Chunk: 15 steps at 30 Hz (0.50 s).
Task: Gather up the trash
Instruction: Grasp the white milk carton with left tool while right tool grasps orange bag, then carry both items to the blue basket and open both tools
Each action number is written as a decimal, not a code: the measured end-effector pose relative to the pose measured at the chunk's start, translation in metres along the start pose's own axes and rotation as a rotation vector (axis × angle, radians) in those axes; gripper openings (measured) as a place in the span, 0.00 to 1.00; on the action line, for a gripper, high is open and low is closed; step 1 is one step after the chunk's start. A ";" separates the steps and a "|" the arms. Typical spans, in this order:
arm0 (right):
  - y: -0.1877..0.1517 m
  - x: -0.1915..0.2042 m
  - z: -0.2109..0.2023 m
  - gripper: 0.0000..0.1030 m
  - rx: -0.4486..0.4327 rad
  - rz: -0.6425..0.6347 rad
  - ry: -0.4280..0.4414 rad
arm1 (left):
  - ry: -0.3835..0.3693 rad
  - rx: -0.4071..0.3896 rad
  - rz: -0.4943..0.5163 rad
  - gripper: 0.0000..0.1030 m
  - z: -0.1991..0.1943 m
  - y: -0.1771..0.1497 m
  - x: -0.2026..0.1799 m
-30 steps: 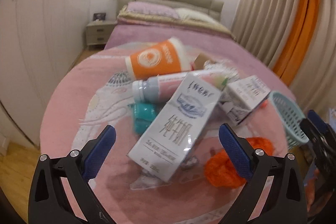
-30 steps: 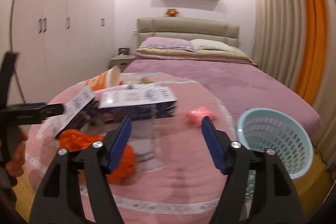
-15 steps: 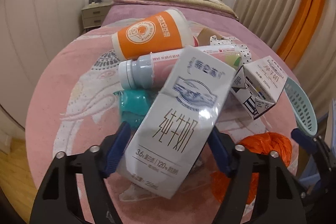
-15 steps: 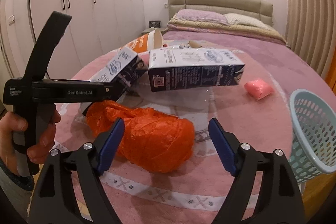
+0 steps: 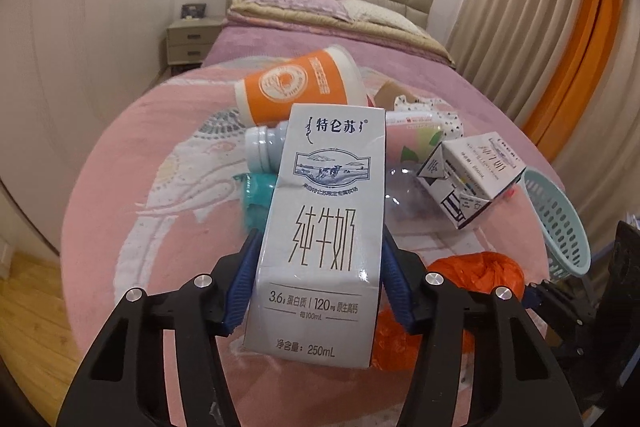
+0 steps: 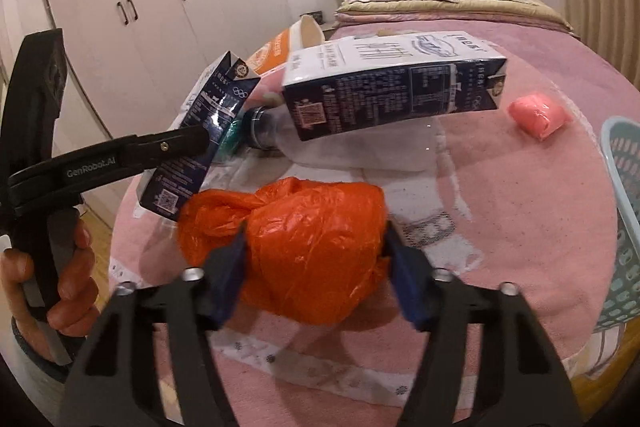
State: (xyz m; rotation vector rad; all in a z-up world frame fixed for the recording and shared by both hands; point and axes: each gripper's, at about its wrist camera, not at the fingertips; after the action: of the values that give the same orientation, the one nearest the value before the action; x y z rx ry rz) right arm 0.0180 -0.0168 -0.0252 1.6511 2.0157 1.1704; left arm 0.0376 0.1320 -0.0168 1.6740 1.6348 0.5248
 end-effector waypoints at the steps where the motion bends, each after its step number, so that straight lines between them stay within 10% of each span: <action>1: 0.000 0.002 -0.002 0.44 -0.004 -0.011 -0.006 | 0.003 -0.011 0.001 0.52 -0.004 0.001 -0.001; 9: 0.011 0.005 -0.056 0.41 -0.124 -0.051 -0.003 | -0.033 -0.138 0.028 0.52 -0.049 0.018 -0.027; 15: 0.026 -0.036 -0.103 0.41 -0.270 -0.018 -0.176 | -0.144 -0.224 0.060 0.52 -0.065 0.039 -0.072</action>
State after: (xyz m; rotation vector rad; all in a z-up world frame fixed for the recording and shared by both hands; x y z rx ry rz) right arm -0.0212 -0.0909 0.0493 1.5401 1.6813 1.1859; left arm 0.0092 0.0785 0.0686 1.5607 1.3735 0.5800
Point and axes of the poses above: each gripper's, at about its wrist camera, not at the fingertips, and z roughly the way its jaws point, x to its left, y to its top, and after that the axes turned 2 degrees about -x, right-handed
